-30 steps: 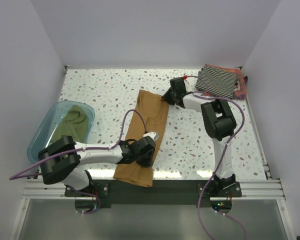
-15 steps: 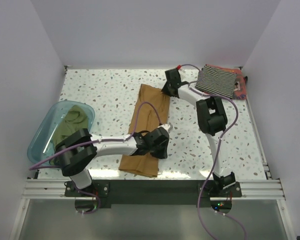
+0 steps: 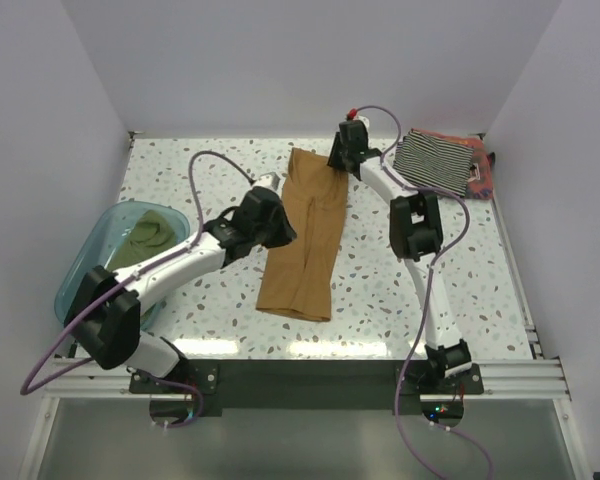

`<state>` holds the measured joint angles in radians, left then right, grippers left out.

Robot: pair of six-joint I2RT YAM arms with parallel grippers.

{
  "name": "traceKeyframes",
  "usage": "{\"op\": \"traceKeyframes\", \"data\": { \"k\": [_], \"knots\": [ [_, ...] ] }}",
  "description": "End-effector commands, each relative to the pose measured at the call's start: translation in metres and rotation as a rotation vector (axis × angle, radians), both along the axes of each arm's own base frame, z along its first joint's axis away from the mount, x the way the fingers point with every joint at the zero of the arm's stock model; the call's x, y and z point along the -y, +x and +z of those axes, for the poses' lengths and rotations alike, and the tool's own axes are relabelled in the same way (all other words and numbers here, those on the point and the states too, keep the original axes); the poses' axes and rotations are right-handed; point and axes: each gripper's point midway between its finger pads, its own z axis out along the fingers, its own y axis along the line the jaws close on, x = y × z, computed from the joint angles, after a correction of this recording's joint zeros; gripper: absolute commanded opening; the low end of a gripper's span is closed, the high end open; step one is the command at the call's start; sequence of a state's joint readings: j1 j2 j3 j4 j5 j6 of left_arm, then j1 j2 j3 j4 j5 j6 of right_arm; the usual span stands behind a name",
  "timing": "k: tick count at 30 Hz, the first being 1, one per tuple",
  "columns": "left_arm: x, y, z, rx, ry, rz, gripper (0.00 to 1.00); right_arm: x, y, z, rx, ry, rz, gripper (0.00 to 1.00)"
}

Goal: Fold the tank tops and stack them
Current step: Fold the tank top

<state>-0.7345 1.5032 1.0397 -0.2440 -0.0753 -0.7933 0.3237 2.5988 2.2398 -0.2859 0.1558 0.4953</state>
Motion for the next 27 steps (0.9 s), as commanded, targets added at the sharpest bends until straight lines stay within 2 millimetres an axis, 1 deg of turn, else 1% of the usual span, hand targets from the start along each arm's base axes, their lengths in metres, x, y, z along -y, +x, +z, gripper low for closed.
{"op": "traceKeyframes", "data": {
  "k": [1, 2, 3, 5, 6, 7, 8, 9, 10, 11, 12, 13, 14, 15, 16, 18, 21, 24, 25, 27],
  "knots": [
    [-0.042, 0.015, 0.010, 0.014, 0.008, 0.103, 0.14, -0.001, 0.018, 0.008, 0.068, -0.050, 0.094, 0.39],
    [-0.050, 0.014, 0.005, 0.006, 0.021, 0.109, 0.15, 0.000, 0.023, 0.013, 0.092, -0.038, 0.100, 0.41],
    [-0.058, 0.017, 0.007, 0.008, 0.019, 0.128, 0.16, -0.002, 0.024, 0.017, 0.105, -0.025, 0.107, 0.47],
    [-0.066, 0.015, 0.000, -0.007, 0.023, 0.133, 0.16, -0.002, 0.027, 0.031, 0.131, 0.008, 0.110, 0.52],
    [-0.071, 0.016, -0.001, -0.011, 0.022, 0.149, 0.16, -0.001, 0.026, 0.033, 0.130, 0.021, 0.111, 0.57],
    [-0.073, 0.015, -0.003, -0.016, 0.021, 0.151, 0.16, -0.003, 0.025, 0.037, 0.133, 0.037, 0.116, 0.58],
    [-0.076, 0.011, -0.010, -0.030, 0.022, 0.154, 0.16, -0.002, 0.024, 0.051, 0.143, 0.053, 0.112, 0.59],
    [-0.077, 0.010, -0.010, -0.030, 0.012, 0.155, 0.16, -0.001, 0.021, 0.051, 0.128, 0.074, 0.100, 0.62],
    [-0.078, 0.008, -0.012, -0.035, 0.010, 0.157, 0.16, -0.003, 0.018, 0.057, 0.126, 0.091, 0.102, 0.62],
    [-0.079, 0.004, -0.017, -0.047, 0.006, 0.154, 0.16, -0.002, 0.015, 0.067, 0.125, 0.112, 0.095, 0.63],
    [-0.079, 0.002, -0.019, -0.049, 0.003, 0.153, 0.16, -0.001, 0.010, 0.065, 0.109, 0.118, 0.089, 0.64],
    [-0.081, -0.001, -0.025, -0.062, 0.008, 0.156, 0.16, 0.000, 0.008, 0.068, 0.106, 0.124, 0.083, 0.65],
    [-0.080, -0.003, -0.026, -0.062, 0.001, 0.151, 0.16, -0.001, 0.006, 0.078, 0.113, 0.144, 0.074, 0.65],
    [-0.081, -0.004, -0.027, -0.062, 0.000, 0.150, 0.16, 0.000, 0.001, 0.073, 0.096, 0.149, 0.067, 0.66],
    [-0.083, -0.009, -0.034, -0.075, 0.003, 0.151, 0.16, -0.005, -0.002, 0.075, 0.096, 0.170, 0.086, 0.66],
    [-0.082, -0.009, -0.033, -0.064, -0.008, 0.149, 0.16, -0.007, -0.006, 0.078, 0.086, 0.201, 0.083, 0.66],
    [-0.084, -0.014, -0.042, -0.076, -0.003, 0.141, 0.15, -0.012, -0.012, 0.081, 0.077, 0.246, 0.089, 0.67],
    [-0.087, -0.018, -0.052, -0.088, 0.010, 0.141, 0.15, -0.018, -0.015, 0.085, 0.074, 0.277, 0.106, 0.67],
    [-0.089, -0.021, -0.057, -0.097, 0.018, 0.142, 0.16, -0.018, -0.014, 0.088, 0.078, 0.288, 0.107, 0.67],
    [-0.090, -0.022, -0.060, -0.100, 0.019, 0.144, 0.17, -0.019, -0.013, 0.090, 0.073, 0.318, 0.106, 0.68]
  ]
}}
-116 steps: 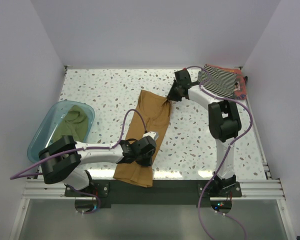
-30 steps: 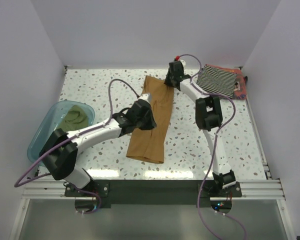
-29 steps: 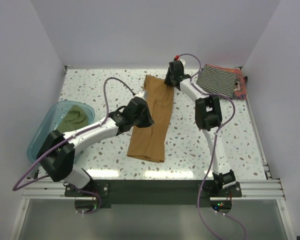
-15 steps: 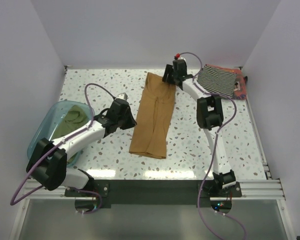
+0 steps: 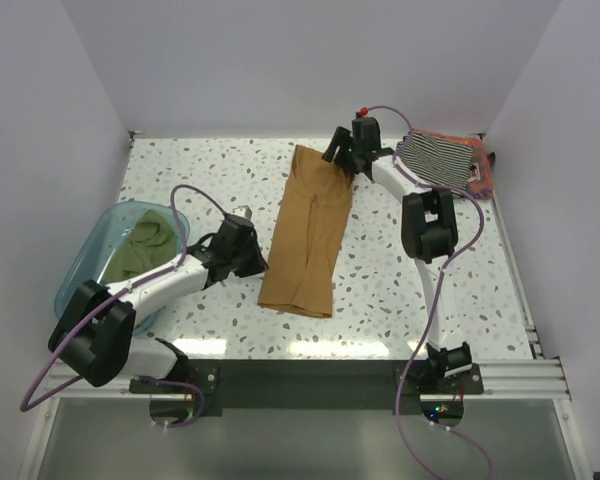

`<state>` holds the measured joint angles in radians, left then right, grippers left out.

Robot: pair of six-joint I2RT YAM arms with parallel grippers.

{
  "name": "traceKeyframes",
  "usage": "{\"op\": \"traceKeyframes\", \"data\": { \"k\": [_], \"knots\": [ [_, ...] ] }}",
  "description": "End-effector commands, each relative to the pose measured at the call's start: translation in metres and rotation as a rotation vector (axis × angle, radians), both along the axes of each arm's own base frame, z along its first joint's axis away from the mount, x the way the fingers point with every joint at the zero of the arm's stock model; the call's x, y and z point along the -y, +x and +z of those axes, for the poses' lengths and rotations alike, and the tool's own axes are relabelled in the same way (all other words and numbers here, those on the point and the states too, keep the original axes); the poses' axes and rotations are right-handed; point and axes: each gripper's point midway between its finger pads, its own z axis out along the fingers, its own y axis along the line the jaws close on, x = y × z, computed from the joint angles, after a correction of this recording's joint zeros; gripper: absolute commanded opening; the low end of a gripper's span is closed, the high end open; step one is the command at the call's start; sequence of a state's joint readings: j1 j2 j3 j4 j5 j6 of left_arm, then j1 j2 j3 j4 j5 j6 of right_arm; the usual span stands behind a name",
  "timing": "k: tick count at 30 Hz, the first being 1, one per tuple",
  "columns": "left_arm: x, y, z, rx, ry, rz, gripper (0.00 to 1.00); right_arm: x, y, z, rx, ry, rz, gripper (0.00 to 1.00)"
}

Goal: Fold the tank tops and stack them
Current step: Fold the tank top

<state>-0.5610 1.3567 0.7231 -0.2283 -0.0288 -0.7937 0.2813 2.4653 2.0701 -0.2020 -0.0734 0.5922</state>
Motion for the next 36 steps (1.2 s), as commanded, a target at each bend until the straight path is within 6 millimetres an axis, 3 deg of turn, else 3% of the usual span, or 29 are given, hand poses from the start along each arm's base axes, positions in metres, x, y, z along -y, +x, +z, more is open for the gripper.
{"op": "traceKeyframes", "data": {
  "k": [1, 7, 8, 9, 11, 15, 18, 20, 22, 24, 25, 28, 29, 36],
  "knots": [
    [0.002, 0.004, 0.006, 0.040, -0.040, 0.003, 0.17, -0.009, 0.006, 0.058, 0.086, 0.114, 0.012, 0.68],
    [0.004, -0.004, -0.001, 0.031, -0.066, -0.015, 0.17, -0.007, 0.010, 0.063, 0.068, 0.160, -0.022, 0.66],
    [0.007, -0.007, 0.000, 0.026, -0.080, -0.033, 0.17, -0.004, 0.008, 0.079, 0.099, 0.152, -0.023, 0.66],
    [0.008, -0.009, -0.001, 0.025, -0.085, -0.043, 0.17, 0.001, 0.002, 0.071, 0.083, 0.133, -0.036, 0.66],
    [0.010, -0.011, -0.002, 0.026, -0.088, -0.068, 0.17, 0.012, -0.004, 0.092, 0.122, 0.085, -0.052, 0.65],
    [0.020, -0.013, 0.002, 0.036, -0.117, -0.141, 0.19, 0.041, -0.029, 0.089, 0.067, -0.053, -0.109, 0.63],
    [0.041, -0.013, 0.016, 0.070, -0.154, -0.218, 0.20, 0.066, -0.045, 0.081, 0.023, -0.172, -0.163, 0.53],
    [0.060, -0.013, 0.025, 0.099, -0.144, -0.273, 0.21, 0.077, -0.052, 0.073, -0.008, -0.242, -0.179, 0.40],
    [0.076, -0.011, 0.034, 0.119, -0.135, -0.305, 0.21, 0.081, -0.053, 0.064, -0.024, -0.270, -0.173, 0.38],
    [0.093, -0.017, 0.029, 0.105, -0.126, -0.347, 0.21, 0.080, -0.048, 0.064, -0.019, -0.292, -0.152, 0.38],
    [0.102, -0.014, 0.034, 0.114, -0.145, -0.353, 0.21, 0.079, -0.048, 0.050, -0.047, -0.309, -0.137, 0.38],
    [0.124, -0.019, 0.028, 0.094, -0.164, -0.400, 0.20, 0.075, -0.041, 0.042, -0.054, -0.324, -0.099, 0.38],
    [0.130, -0.024, 0.020, 0.075, -0.152, -0.417, 0.20, 0.074, -0.040, 0.029, -0.072, -0.335, -0.082, 0.38],
    [0.156, -0.039, -0.009, 0.014, -0.123, -0.481, 0.17, 0.066, -0.030, -0.001, -0.093, -0.338, -0.046, 0.40]
  ]
}}
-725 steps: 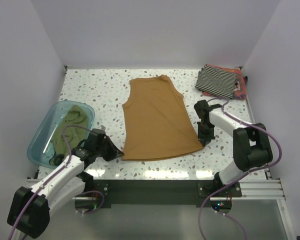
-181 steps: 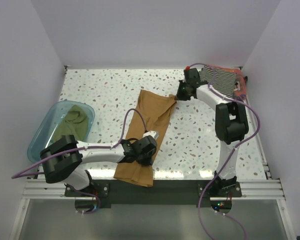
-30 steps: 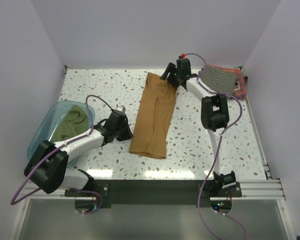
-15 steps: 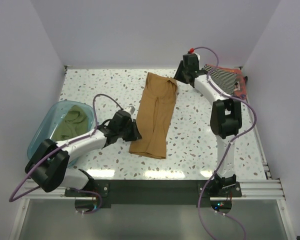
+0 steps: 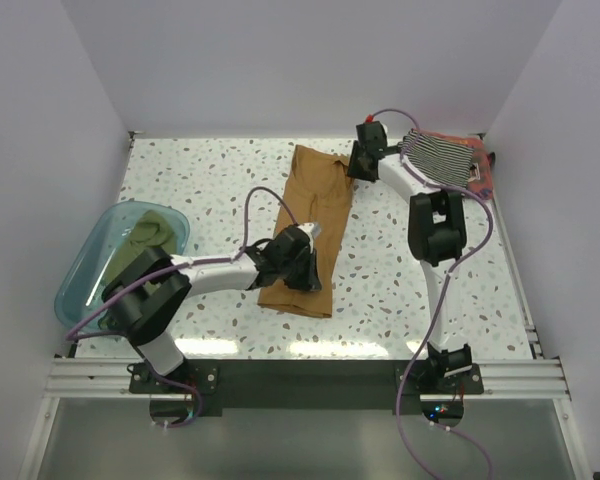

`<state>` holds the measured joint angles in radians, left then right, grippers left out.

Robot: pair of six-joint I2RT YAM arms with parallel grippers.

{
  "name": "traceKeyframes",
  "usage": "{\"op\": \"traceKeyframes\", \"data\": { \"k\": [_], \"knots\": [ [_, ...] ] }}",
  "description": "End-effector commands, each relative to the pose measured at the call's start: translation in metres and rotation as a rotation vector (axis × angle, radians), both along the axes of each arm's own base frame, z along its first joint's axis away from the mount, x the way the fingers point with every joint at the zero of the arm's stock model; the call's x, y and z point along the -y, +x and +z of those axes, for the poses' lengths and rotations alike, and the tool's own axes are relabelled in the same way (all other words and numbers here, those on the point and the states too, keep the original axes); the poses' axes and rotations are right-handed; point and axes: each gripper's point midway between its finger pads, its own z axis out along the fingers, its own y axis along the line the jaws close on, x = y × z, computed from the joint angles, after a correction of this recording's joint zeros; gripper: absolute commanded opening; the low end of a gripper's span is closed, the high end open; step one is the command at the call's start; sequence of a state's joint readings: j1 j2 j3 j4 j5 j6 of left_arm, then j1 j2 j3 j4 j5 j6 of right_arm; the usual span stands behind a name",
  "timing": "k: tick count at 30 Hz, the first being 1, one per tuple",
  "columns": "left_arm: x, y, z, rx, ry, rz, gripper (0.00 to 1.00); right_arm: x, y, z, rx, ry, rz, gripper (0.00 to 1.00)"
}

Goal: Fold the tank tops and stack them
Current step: Fold the tank top

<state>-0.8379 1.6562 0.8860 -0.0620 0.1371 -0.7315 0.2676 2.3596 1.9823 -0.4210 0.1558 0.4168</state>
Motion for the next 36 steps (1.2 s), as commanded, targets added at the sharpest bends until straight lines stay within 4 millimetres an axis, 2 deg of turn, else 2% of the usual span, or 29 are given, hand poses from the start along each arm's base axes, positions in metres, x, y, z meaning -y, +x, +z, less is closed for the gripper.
{"op": "traceKeyframes", "data": {
  "k": [1, 4, 9, 10, 16, 17, 20, 26, 31, 36],
  "knots": [
    [0.026, 0.000, 0.007, 0.027, -0.044, -0.050, 0.17, -0.003, 0.010, 0.008, 0.021, -0.010, 0.030, 0.40],
    [0.029, -0.008, -0.007, 0.001, -0.018, -0.064, 0.16, -0.002, 0.012, 0.001, 0.013, -0.016, 0.025, 0.38],
    [0.029, -0.018, -0.024, -0.023, 0.025, -0.063, 0.13, 0.001, 0.013, 0.002, 0.027, -0.033, -0.007, 0.22],
    [0.029, -0.022, -0.029, -0.034, 0.042, -0.062, 0.10, 0.004, 0.014, 0.005, 0.035, -0.038, -0.019, 0.17],
    [0.021, -0.035, -0.047, -0.074, 0.106, -0.064, 0.02, 0.001, 0.016, 0.017, 0.047, -0.045, -0.022, 0.09],
    [0.022, -0.037, -0.047, -0.073, 0.109, -0.070, 0.01, 0.001, 0.017, 0.016, 0.044, -0.056, -0.019, 0.04],
    [0.020, -0.042, -0.048, -0.078, 0.121, -0.076, 0.00, 0.001, 0.018, 0.026, 0.059, -0.077, -0.035, 0.01],
    [0.019, -0.053, -0.049, -0.089, 0.129, -0.088, 0.00, -0.011, 0.023, 0.038, 0.072, -0.131, -0.016, 0.02],
    [0.017, -0.056, -0.048, -0.088, 0.126, -0.090, 0.00, -0.025, 0.019, 0.017, 0.034, -0.174, 0.018, 0.07],
    [0.018, -0.058, -0.046, -0.088, 0.118, -0.097, 0.00, -0.029, 0.015, -0.007, -0.002, -0.204, 0.030, 0.11]
  ]
}}
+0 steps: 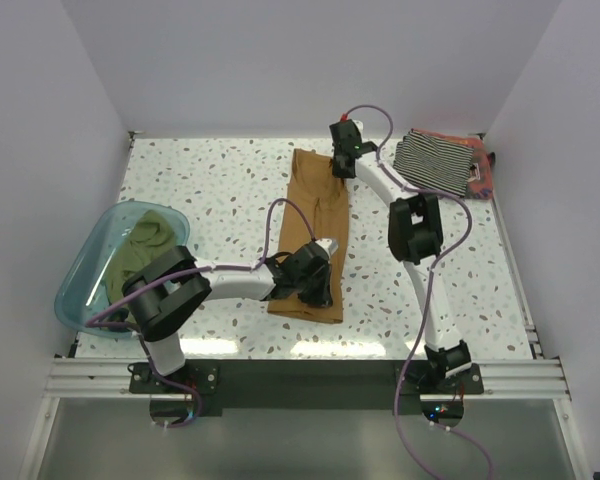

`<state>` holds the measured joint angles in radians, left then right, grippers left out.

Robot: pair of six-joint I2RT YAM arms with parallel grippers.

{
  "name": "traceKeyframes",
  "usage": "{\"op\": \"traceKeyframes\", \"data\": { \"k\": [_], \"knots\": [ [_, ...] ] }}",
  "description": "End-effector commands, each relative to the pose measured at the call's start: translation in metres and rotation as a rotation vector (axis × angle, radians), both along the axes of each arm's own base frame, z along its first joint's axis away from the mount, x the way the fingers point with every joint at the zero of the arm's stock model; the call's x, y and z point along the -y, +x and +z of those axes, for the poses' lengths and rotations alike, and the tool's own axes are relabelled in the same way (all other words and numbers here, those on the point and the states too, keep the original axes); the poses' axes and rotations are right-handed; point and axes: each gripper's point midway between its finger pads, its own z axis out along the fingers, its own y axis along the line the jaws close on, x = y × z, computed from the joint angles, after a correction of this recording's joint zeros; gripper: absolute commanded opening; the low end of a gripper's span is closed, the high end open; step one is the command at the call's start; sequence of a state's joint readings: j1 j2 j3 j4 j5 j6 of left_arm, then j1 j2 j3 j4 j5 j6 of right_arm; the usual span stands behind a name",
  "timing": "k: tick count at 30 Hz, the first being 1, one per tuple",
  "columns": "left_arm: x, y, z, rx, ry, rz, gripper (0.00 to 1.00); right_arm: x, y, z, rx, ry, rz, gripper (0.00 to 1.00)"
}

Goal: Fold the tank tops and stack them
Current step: Fold the tank top

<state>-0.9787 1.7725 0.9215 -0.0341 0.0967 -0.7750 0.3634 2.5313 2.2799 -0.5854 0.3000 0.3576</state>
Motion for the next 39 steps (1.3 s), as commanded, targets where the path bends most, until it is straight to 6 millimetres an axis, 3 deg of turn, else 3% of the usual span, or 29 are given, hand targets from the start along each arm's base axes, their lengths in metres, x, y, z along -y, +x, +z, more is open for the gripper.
{"op": "traceKeyframes", "data": {
  "k": [1, 5, 7, 12, 15, 17, 18, 21, 26, 30, 31, 33, 38, 39],
  "knots": [
    [-0.016, -0.020, -0.016, -0.050, 0.070, -0.019, 0.00, 0.007, 0.001, -0.005, -0.009, -0.060, -0.007, 0.16],
    [-0.016, -0.021, -0.016, -0.054, 0.070, -0.020, 0.00, 0.011, -0.005, -0.003, -0.002, -0.101, -0.022, 0.35],
    [-0.016, -0.020, -0.015, -0.049, 0.066, -0.022, 0.00, 0.013, -0.004, 0.015, 0.035, -0.101, -0.033, 0.42],
    [-0.015, -0.019, -0.014, -0.048, 0.066, -0.018, 0.00, 0.026, -0.007, 0.041, 0.069, -0.136, -0.065, 0.44],
    [-0.016, -0.020, -0.014, -0.050, 0.065, -0.013, 0.00, 0.019, -0.010, 0.056, 0.092, -0.082, -0.048, 0.44],
    [-0.017, -0.020, -0.012, -0.047, 0.062, -0.011, 0.00, 0.002, -0.013, 0.054, 0.100, 0.005, 0.018, 0.44],
    [-0.016, -0.020, -0.012, -0.047, 0.060, -0.012, 0.00, -0.006, -0.009, 0.075, 0.158, 0.057, 0.039, 0.45],
    [-0.018, -0.020, -0.011, -0.044, 0.063, -0.013, 0.00, -0.020, -0.014, 0.082, 0.175, 0.134, 0.087, 0.45],
    [-0.018, -0.020, -0.009, -0.039, 0.061, -0.010, 0.00, -0.022, -0.003, 0.080, 0.179, 0.238, 0.073, 0.43],
    [-0.018, -0.020, -0.010, -0.040, 0.061, -0.011, 0.00, -0.024, 0.012, 0.064, 0.168, 0.299, 0.045, 0.28],
    [-0.018, -0.020, -0.010, -0.041, 0.060, -0.012, 0.00, -0.024, 0.015, 0.053, 0.154, 0.313, 0.031, 0.26],
    [-0.019, -0.020, -0.011, -0.042, 0.066, -0.012, 0.00, -0.022, 0.022, 0.054, 0.164, 0.331, 0.011, 0.23],
    [-0.019, -0.020, -0.010, -0.040, 0.068, -0.014, 0.00, -0.024, 0.035, 0.046, 0.170, 0.401, -0.006, 0.22],
    [-0.019, -0.020, -0.011, -0.041, 0.072, -0.015, 0.00, -0.024, 0.036, 0.036, 0.157, 0.402, -0.014, 0.21]
  ]
}}
